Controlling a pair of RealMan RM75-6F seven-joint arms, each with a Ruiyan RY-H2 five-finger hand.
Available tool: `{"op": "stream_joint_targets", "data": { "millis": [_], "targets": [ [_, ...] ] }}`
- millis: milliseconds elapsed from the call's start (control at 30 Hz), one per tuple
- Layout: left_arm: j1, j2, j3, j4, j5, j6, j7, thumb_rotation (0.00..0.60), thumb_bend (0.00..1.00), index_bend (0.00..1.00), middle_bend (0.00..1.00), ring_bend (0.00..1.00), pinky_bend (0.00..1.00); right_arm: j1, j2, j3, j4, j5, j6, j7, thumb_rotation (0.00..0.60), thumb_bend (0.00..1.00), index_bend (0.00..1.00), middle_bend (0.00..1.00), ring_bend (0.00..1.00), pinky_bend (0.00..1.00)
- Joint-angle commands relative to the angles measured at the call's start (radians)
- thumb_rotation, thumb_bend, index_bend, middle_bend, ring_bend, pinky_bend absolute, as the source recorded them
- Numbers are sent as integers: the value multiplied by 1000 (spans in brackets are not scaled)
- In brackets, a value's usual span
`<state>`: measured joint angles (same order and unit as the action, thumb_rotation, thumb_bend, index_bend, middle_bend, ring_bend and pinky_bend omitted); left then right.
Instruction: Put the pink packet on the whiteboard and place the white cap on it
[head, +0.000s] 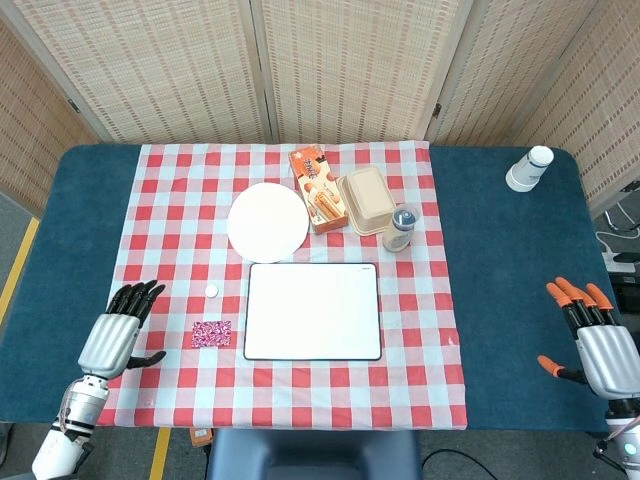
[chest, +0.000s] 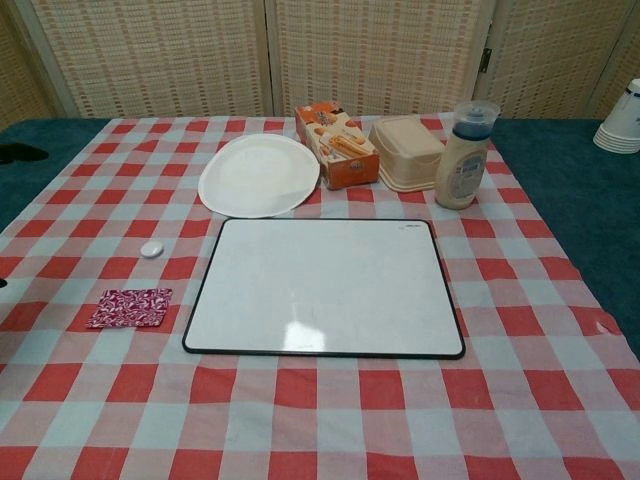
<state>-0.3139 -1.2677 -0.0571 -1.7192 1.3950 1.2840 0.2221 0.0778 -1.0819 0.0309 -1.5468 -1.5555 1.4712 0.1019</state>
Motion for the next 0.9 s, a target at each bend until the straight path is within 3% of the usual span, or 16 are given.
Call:
{"op": "stream_joint_targets", "data": {
  "millis": [33,633,733,767,833,900],
  "targets": [
    [0,6,-7,-6,-3,8,9,600,124,0,0,0,0,6,-1,3,-4,4,-8,-3,600,0,75,25,0,51],
    [7,-24,7,-3,24,29,66,600,126,0,0,0,1,-11,0,-7,-8,-12,21,-12,600,0,71,25,0,51],
    [0,-7,17,-20,9,1,102,600,129,0,0,0,59,-13,2,-7,-8,-13,25,-9,600,0,71,25,0,51],
    [-1,-7,13,-21,17,8,105,600,131,0,0,20,131,-13,2,-7,-8,-14,26,-9,600,0,71,25,0,51],
    [1,-24,-3,-11,60,55,80,600,135,0,115,234,373,-12,2,-8,-7,-16,25,-8,600,0,72,25,0,51],
    [-3,-37,-11,-9,97,77,29,600,149,3,492,649,721,-10,-1,-7,-1,-22,28,-9,600,0,71,25,0,51]
  ]
}}
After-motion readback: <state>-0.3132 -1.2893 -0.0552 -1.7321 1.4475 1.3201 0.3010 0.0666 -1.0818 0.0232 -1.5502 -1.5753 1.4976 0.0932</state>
